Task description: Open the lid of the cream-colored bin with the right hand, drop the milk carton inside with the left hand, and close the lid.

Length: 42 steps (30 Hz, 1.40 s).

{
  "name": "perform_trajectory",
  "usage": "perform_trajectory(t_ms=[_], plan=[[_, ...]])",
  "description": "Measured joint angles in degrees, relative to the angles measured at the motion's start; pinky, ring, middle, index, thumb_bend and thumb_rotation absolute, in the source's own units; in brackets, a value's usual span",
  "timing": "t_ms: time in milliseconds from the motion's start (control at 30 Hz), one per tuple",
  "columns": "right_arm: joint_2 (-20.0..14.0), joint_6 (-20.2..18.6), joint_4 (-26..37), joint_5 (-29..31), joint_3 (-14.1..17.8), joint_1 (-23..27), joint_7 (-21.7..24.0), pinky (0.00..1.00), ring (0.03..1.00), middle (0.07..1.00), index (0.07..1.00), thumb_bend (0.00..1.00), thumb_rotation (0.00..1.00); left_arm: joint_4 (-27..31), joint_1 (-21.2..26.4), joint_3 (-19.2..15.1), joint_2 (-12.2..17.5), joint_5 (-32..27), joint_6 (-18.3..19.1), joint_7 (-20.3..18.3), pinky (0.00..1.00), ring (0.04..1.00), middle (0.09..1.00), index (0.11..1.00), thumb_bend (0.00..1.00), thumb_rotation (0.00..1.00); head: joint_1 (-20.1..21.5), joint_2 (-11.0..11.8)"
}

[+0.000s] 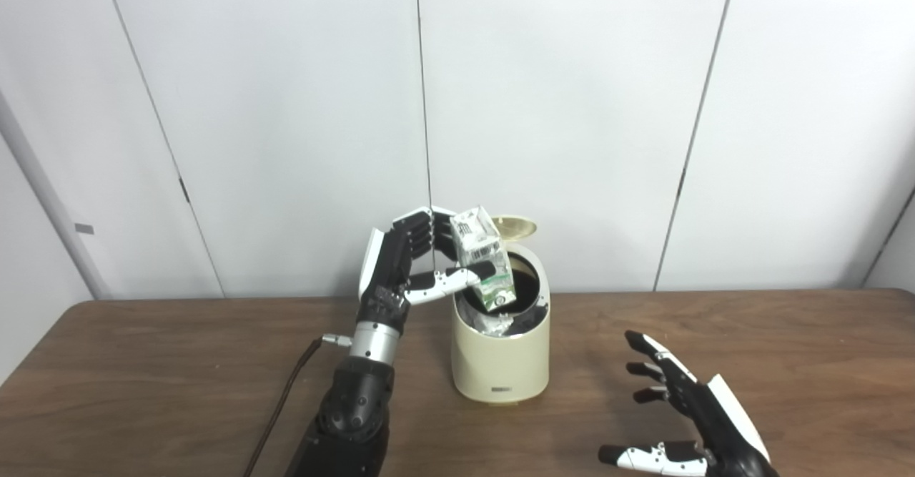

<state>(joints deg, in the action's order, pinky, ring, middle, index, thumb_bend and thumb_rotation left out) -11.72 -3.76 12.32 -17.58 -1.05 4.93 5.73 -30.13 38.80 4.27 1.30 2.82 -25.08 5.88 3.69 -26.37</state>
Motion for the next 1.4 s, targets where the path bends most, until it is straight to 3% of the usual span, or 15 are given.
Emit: perform_trajectory(t_ms=[233, 567, 800, 1000, 1033, 1100, 1133, 1200, 1400], plan=[[0.1, -0.3, 0.6, -0.3, -0.5, -0.4, 0.0, 0.69, 0.829, 0.921, 0.91, 0.74, 0.21, -2.2, 0.5, 1.2, 0.5, 0.1, 0.0, 1.5, 0.46, 0.452, 0.491, 0.504, 0.5, 0.0, 0.4, -0.3], [0.3, -0.3, 1.2, -0.3, -0.5, -0.7, 0.0, 0.7, 0.834, 0.924, 0.914, 0.74, 0.23, -4.2, 1.7, 5.1, 1.2, 1.9, -0.2, 8.1, 0.47, 0.457, 0.49, 0.498, 0.5, 0.0, 0.9, -0.4], [0.2, -0.1, 1.1, -0.2, -0.3, -1.0, 0.0, 0.7, 0.83, 0.922, 0.913, 0.74, 0.23, -5.4, 2.2, 10.3, 3.1, 3.3, -0.2, 14.5, 0.47, 0.457, 0.487, 0.499, 0.5, 0.0, 1.3, -0.7], [0.1, -0.1, 1.2, 0.3, 0.0, -1.4, 0.0, 0.7, 0.834, 0.927, 0.918, 0.74, 0.21, -5.6, 2.2, 12.0, 3.4, 2.6, -0.2, 14.8, 0.48, 0.464, 0.501, 0.491, 0.5, 0.0, 1.1, -0.8], [0.1, -0.1, 1.2, 0.5, 0.0, -1.4, 0.0, 0.7, 0.832, 0.924, 0.917, 0.74, 0.21, -5.7, 2.2, 12.6, 3.7, 2.7, -0.2, 14.8, 0.49, 0.523, 0.505, 0.486, 0.51, 0.0, 1.1, -0.8], [-0.1, -0.1, 1.2, 0.6, 0.1, -1.4, 0.0, 0.7, 0.831, 0.925, 0.917, 0.73, 0.19, -6.3, 2.4, 14.0, 4.7, 4.1, -0.2, 15.4, 0.53, 0.607, 0.62, 0.493, 0.52, 0.04, 1.0, -0.9], [-0.1, -0.1, 1.1, 0.7, 0.2, -1.4, 0.0, 0.7, 0.836, 0.927, 0.918, 0.74, 0.2, -6.3, 2.5, 14.7, 5.3, 4.5, -0.4, 15.8, 0.55, 0.641, 0.663, 0.572, 0.7, 0.04, 0.9, -0.9], [-0.2, 0.0, 1.1, 1.1, 0.3, -1.4, 0.0, 0.7, 0.843, 0.933, 0.92, 0.74, 0.22, -6.3, 2.7, 15.7, 5.9, 5.4, -0.6, 16.1, 0.6, 0.688, 0.717, 0.663, 0.86, 0.05, 0.7, -0.9], [-0.4, 0.2, 0.5, 1.8, 0.3, -1.4, 0.0, 0.67, 0.831, 0.929, 0.915, 0.75, 0.23, -6.3, 2.7, 16.3, 6.1, 5.7, -0.9, 16.6, 0.7, 0.771, 0.803, 0.772, 0.91, 0.13, 0.3, -0.8]])
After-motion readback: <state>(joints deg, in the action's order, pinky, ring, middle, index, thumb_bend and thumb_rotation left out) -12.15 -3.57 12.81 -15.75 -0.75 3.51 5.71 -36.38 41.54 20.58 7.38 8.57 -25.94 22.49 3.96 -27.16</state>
